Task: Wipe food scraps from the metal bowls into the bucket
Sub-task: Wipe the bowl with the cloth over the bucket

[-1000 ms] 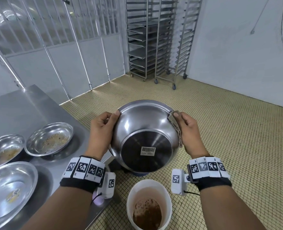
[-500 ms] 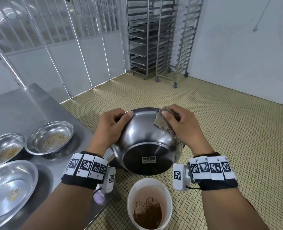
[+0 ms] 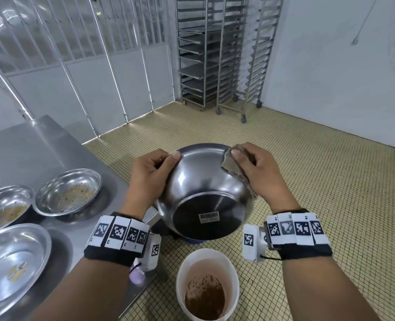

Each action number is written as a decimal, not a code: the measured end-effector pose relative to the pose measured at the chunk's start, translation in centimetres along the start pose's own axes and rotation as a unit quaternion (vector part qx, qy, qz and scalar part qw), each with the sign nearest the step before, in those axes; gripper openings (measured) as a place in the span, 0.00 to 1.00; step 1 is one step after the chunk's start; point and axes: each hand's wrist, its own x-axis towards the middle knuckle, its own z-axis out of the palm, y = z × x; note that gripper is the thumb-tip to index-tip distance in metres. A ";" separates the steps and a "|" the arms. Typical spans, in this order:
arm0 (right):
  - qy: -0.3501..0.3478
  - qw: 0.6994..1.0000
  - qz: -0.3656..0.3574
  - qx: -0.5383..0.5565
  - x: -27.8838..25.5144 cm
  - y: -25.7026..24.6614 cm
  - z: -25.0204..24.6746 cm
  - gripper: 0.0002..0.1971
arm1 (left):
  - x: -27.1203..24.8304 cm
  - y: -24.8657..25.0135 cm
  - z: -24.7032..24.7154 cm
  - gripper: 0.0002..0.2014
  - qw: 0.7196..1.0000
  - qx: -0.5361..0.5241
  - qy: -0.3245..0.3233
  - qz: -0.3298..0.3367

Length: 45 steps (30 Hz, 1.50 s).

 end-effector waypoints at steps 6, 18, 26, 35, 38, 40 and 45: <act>0.055 0.972 0.121 0.191 -2.5 1.3 0.9 0.13 | 0.1 -0.7 -1.0 0.13 0.996 -0.072 0.047 -0.038; 0.067 0.974 0.077 0.205 -1.0 0.5 0.4 0.09 | 0.4 -0.4 -1.3 0.15 0.991 -0.098 0.076 -0.039; -0.020 0.998 0.034 0.056 -1.0 0.1 0.6 0.07 | 1.0 0.3 -1.3 0.13 0.990 0.109 -0.080 0.041; 0.023 0.991 0.071 0.113 -1.4 0.8 0.9 0.11 | 1.4 -0.4 -1.3 0.13 1.000 -0.017 0.001 -0.016; 0.024 0.976 0.139 0.167 -2.4 1.8 1.6 0.13 | 1.2 -1.0 -1.3 0.14 0.999 -0.024 0.013 -0.029; 0.028 0.981 0.127 0.147 -2.0 1.4 1.4 0.12 | 0.9 -0.9 -1.0 0.15 1.000 -0.010 0.001 -0.024; -0.046 0.998 0.017 -0.033 0.3 -1.4 0.2 0.09 | 0.7 0.0 -0.1 0.15 0.998 0.055 -0.031 0.015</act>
